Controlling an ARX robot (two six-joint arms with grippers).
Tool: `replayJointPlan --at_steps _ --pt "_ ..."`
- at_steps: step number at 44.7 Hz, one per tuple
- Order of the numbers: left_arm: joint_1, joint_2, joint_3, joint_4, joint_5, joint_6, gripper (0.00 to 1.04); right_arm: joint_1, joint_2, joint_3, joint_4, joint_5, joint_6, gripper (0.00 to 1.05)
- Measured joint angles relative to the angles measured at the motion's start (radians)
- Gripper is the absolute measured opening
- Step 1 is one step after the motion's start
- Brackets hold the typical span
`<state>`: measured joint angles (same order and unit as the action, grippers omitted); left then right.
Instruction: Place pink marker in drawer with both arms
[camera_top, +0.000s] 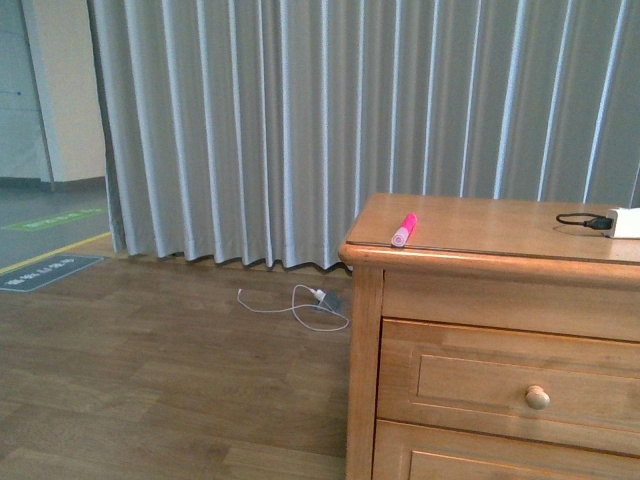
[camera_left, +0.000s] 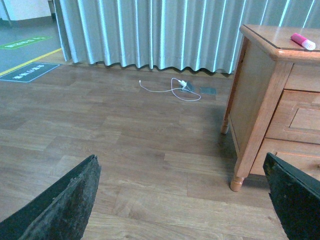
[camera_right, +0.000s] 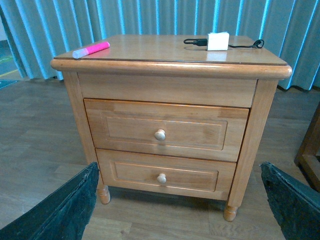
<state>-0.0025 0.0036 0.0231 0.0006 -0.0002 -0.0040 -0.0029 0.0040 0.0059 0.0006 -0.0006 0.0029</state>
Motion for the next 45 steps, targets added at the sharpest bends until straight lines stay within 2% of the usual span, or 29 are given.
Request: replayJointPlan --at_steps 42,45 --pt "0.0 0.0 0.0 0.0 0.0 0.0 0.99 0.0 0.0 0.0 0.0 0.001 -0.001 0.96" --pt "0.0 0.0 0.0 0.0 0.0 0.0 0.99 0.077 0.069 0.047 -0.14 0.224 -0.094 0.96"
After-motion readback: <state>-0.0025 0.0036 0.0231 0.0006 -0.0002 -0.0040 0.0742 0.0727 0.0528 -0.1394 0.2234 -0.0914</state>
